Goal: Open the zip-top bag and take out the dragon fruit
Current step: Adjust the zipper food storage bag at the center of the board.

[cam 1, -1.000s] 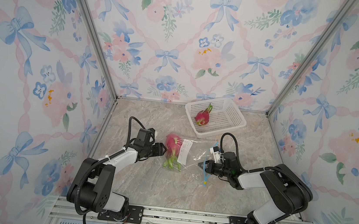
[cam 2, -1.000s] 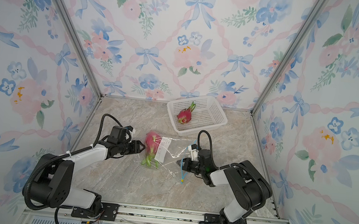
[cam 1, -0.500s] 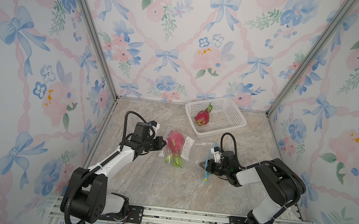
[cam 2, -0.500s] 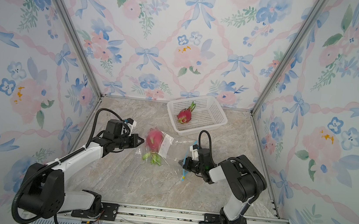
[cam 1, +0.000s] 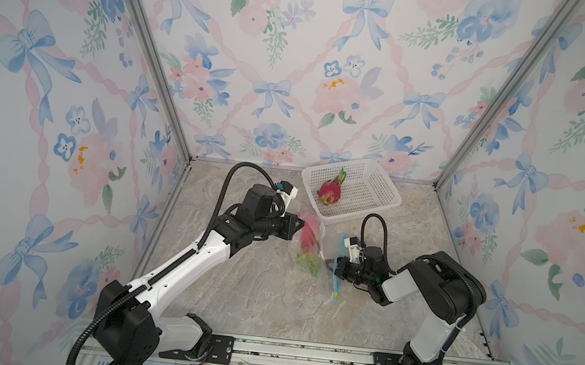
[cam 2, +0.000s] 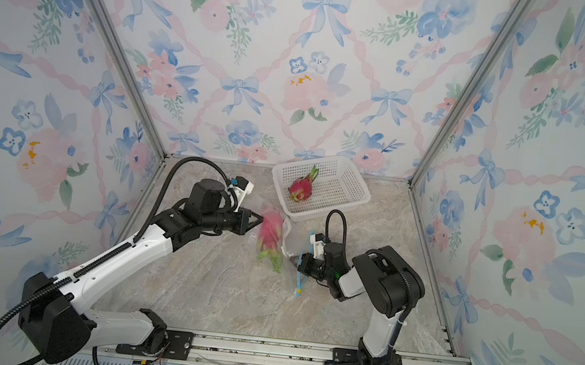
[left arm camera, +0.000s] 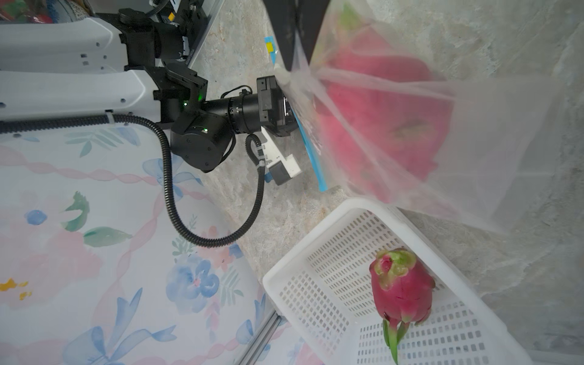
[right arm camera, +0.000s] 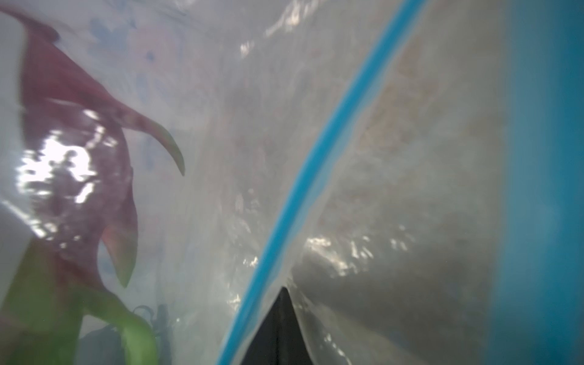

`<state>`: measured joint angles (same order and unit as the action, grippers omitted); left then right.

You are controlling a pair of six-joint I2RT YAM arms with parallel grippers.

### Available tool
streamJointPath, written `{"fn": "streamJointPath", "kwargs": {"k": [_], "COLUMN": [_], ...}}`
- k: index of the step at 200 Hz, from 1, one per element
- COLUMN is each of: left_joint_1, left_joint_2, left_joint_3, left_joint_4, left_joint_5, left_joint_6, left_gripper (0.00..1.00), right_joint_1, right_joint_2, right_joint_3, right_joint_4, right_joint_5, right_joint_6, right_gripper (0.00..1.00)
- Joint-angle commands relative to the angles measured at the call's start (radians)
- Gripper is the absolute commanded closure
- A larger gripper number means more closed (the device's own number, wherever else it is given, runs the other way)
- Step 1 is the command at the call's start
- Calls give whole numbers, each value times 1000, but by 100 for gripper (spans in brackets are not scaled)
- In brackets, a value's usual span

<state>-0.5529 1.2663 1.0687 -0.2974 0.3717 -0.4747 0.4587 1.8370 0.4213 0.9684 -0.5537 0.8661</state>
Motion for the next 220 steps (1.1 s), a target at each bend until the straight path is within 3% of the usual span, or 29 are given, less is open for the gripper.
{"fn": "streamJointPath", "kwargs": {"k": [1,9,32,58,89,109,149,220], "left_joint_1": [84,128,147,175,185,188,194,150], "left_joint_2": [-26,-14,-18,1,61,105,175,233], "left_joint_3": [-82,-130,-212,-254,-323,-379,-431,-376], "left_joint_4": [-40,-39,-37,-36,-35,-32,28,85], "left_joint_5": [-23,9,-58,-95,-179,-229,-258,-211], "left_joint_6": [7,12,31,24,15,3,-6,-36], "left_gripper": [100,100,100,100,100,100,100,100], "right_joint_1": [-5,-5,1,29,86,104,151,248], "right_joint_2": [65,62,45,48,51,55,87,-8], "right_joint_3": [-31,-30,-42,-22,29,48,76,162], "right_joint_4": [-42,-31,35,115,49,6,96,-191], "right_joint_5": [23,16,-13,-82,-103,-97,-127,-133], "right_joint_6": [-5,-1,-5,10,-6,-5,70,-60], "right_gripper": [95,95,93,76,54,51,43,35]}}
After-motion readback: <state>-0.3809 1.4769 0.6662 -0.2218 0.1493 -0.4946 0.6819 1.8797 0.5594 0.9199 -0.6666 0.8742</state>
